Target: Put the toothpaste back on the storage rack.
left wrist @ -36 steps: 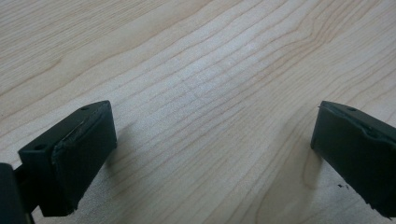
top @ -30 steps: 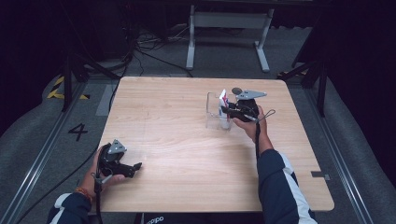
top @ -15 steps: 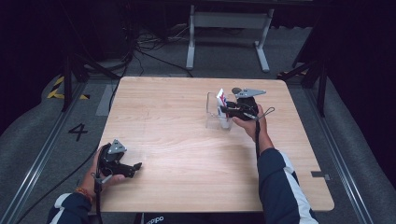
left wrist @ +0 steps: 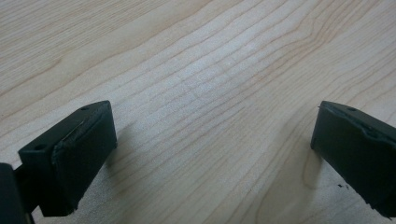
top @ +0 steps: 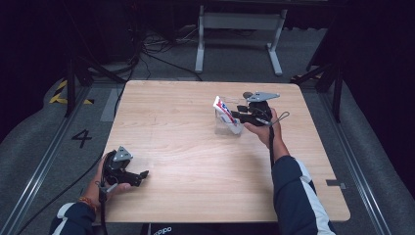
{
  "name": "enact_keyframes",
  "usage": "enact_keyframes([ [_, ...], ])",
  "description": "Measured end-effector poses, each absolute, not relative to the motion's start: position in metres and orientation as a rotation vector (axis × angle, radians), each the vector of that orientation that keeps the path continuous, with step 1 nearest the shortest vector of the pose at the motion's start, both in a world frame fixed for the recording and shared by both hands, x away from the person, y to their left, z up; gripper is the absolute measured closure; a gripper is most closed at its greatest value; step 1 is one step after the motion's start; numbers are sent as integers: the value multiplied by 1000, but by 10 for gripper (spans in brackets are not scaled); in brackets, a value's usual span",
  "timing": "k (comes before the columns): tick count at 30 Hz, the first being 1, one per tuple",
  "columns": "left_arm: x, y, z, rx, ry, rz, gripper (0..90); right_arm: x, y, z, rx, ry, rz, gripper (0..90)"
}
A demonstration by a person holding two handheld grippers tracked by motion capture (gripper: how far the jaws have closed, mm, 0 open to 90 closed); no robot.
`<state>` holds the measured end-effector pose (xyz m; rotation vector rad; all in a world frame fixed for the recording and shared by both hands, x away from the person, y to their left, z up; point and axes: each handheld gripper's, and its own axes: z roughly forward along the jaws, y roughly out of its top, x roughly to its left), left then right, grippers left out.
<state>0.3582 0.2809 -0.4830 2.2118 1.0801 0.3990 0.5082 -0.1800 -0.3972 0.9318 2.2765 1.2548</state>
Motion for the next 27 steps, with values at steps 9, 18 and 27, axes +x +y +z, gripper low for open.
enact_keyframes([
  [9, 358, 281, -483, 2211, 1079, 400, 7, 496, -182, -381, 876, 2313, 1187, 512],
  [18, 358, 281, -483, 2212, 1082, 396, 7, 482, -188, -369, 851, 2324, 1095, 404],
  [27, 358, 281, -483, 2212, 1084, 395, 7, 466, -194, -358, 813, 2350, 1028, 355],
])
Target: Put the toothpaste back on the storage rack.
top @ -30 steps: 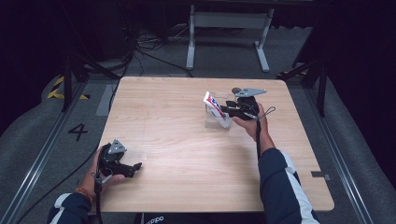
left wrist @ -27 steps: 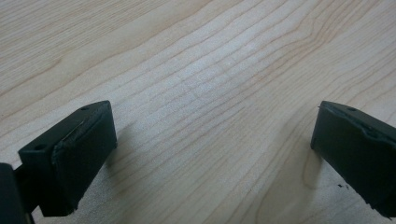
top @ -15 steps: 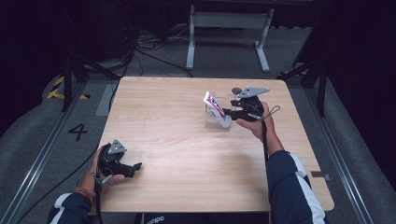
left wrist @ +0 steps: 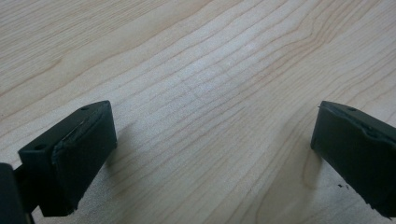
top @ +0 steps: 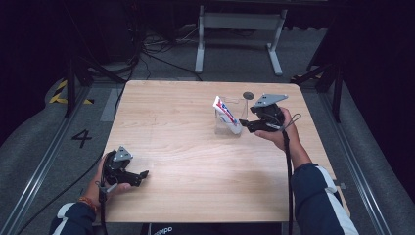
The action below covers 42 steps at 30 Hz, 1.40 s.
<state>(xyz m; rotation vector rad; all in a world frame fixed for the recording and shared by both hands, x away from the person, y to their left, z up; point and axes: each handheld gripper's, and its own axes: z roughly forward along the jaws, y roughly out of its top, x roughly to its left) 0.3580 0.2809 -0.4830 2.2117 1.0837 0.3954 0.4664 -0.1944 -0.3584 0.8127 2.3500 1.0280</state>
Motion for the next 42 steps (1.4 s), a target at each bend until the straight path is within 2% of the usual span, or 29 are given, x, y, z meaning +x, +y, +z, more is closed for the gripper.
enact_keyframes([
  [21, 358, 281, -483, 2212, 1079, 399, 7, 438, -219, -365, 783, 2384, 910, 306],
  [42, 358, 281, -483, 2212, 1085, 396, 7, 406, -252, -398, 819, 2379, 855, 303],
])
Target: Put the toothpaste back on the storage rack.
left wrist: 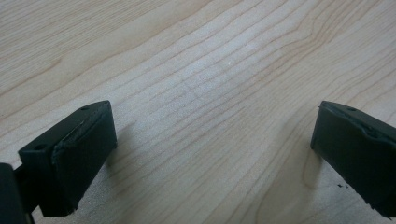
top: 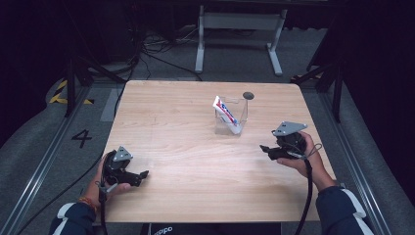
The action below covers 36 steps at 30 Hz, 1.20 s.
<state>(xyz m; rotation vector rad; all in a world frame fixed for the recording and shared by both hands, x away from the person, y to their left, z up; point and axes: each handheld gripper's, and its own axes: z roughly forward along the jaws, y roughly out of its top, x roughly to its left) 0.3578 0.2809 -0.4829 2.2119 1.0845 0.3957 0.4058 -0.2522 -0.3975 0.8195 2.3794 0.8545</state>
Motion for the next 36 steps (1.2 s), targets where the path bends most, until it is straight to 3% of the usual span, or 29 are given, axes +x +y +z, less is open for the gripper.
enact_keyframes([
  [36, 358, 281, -483, 2211, 1080, 404, 7, 354, -329, -460, 1026, 2342, 897, 245],
])
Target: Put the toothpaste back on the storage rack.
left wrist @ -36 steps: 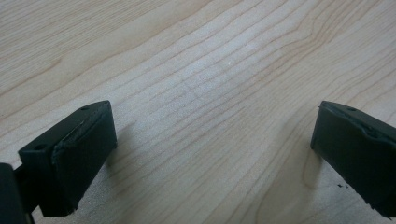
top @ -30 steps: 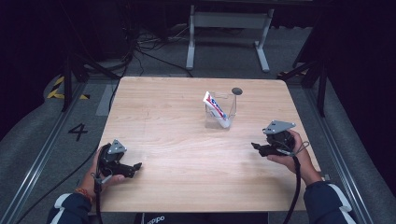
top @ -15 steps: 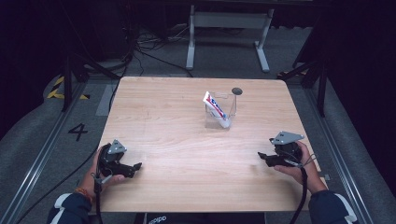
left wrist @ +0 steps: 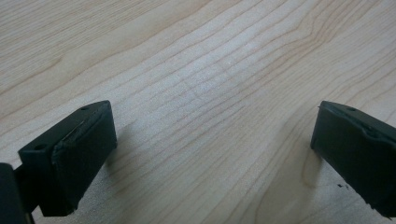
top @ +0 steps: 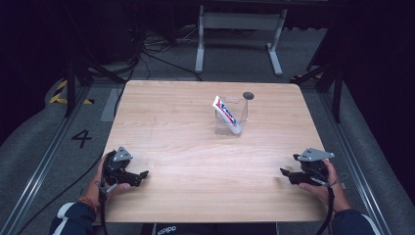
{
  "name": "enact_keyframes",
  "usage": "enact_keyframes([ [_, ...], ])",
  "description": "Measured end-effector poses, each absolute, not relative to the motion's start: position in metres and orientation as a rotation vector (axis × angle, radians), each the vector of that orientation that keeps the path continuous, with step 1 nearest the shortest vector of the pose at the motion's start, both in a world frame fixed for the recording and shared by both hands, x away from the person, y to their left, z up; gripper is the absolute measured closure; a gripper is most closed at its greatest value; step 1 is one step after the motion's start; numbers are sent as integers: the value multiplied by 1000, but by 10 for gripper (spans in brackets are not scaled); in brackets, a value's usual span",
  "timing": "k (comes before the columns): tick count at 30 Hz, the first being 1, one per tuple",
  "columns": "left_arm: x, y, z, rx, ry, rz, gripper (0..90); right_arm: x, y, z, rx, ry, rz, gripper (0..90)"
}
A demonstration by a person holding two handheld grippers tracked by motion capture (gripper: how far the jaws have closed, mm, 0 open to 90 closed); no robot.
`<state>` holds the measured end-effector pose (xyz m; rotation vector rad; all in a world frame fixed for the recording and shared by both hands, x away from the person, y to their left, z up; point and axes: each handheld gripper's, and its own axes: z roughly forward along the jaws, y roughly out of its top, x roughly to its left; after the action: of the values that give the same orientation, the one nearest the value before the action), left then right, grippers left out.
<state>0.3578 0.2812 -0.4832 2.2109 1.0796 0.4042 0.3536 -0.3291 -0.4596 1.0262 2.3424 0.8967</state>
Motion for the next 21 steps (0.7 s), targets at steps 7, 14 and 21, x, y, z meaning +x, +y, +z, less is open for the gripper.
enact_keyframes([
  [7, 358, 281, -483, 2212, 1081, 404, 7, 342, -347, -473, 1120, 2307, 911, 231],
  [14, 358, 281, -483, 2212, 1081, 403, 7, 332, -362, -483, 1213, 2251, 965, 219],
  [21, 358, 281, -483, 2210, 1082, 401, 6, 328, -370, -486, 1266, 2222, 995, 199],
])
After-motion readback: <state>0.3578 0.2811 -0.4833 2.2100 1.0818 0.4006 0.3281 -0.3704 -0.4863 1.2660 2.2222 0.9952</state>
